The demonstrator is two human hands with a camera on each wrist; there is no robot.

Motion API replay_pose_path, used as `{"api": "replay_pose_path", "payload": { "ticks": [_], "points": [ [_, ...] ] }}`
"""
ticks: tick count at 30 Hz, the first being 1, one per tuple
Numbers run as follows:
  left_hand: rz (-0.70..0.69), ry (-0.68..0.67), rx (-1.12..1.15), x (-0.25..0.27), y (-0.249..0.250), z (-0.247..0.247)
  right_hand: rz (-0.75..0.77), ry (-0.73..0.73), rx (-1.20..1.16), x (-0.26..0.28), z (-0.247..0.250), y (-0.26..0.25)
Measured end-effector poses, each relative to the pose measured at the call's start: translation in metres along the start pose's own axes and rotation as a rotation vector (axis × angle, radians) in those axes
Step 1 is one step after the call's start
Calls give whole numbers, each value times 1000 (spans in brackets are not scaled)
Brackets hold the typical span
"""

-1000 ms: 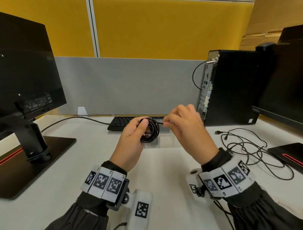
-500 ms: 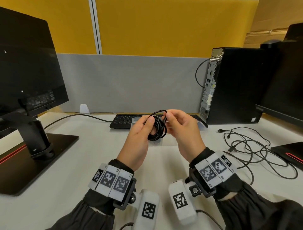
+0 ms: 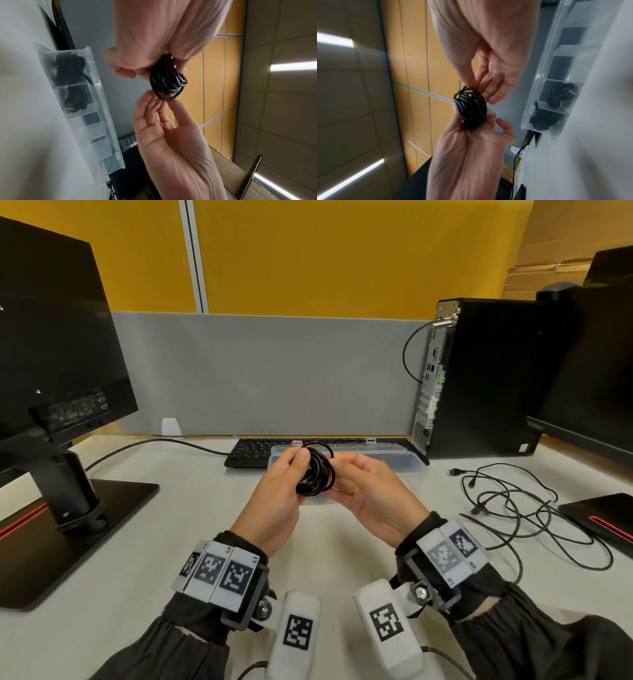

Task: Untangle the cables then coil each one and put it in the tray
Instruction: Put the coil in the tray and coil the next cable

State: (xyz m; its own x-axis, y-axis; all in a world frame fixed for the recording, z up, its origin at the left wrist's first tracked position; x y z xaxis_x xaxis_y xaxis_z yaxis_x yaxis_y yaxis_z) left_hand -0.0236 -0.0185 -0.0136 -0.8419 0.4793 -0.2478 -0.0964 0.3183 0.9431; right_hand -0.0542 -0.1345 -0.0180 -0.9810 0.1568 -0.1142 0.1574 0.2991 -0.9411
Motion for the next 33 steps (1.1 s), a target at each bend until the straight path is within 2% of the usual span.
{"api": "replay_pose_path", "payload": {
  "ticks": [5,10,14,16,20,23,29,33],
  "points": [
    [14,-17,-15,0,-1,-1,-130,-45,-44,4,1,0],
    [78,-81,47,0,-2,0,-171,-72,-54,5,0,1],
    [101,-97,145,0,-2,1,-87,-88,-1,8,-3,-5],
    [101,-66,170,0,1,1,-20,-135,57,12,-5,-13],
    [125,-89,250,3,1,1,53,-241,219,18,-11,-21],
    [81,-84,192,4,-1,-2,91,-230,249,20,-17,-20],
    [28,-52,158,6,2,-6,64,-182,248,21,-16,-18],
    [3,3,124,5,2,-6,52,-231,221,24,-21,-20]
  ]
}}
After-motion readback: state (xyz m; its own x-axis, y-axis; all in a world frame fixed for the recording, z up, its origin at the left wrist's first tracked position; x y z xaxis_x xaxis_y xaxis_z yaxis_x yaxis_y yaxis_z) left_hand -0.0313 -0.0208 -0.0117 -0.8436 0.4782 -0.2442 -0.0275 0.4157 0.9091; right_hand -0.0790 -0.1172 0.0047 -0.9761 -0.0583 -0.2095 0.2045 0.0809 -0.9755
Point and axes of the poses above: each hand's wrist, its own x-axis away from the middle knuckle, its own z-axis out of the back of the hand, y = z × x, the point moved 4 cm from there along -x, towards the middle knuckle, and after that the axes turned 1 degree about x, right-handed, at the moved point
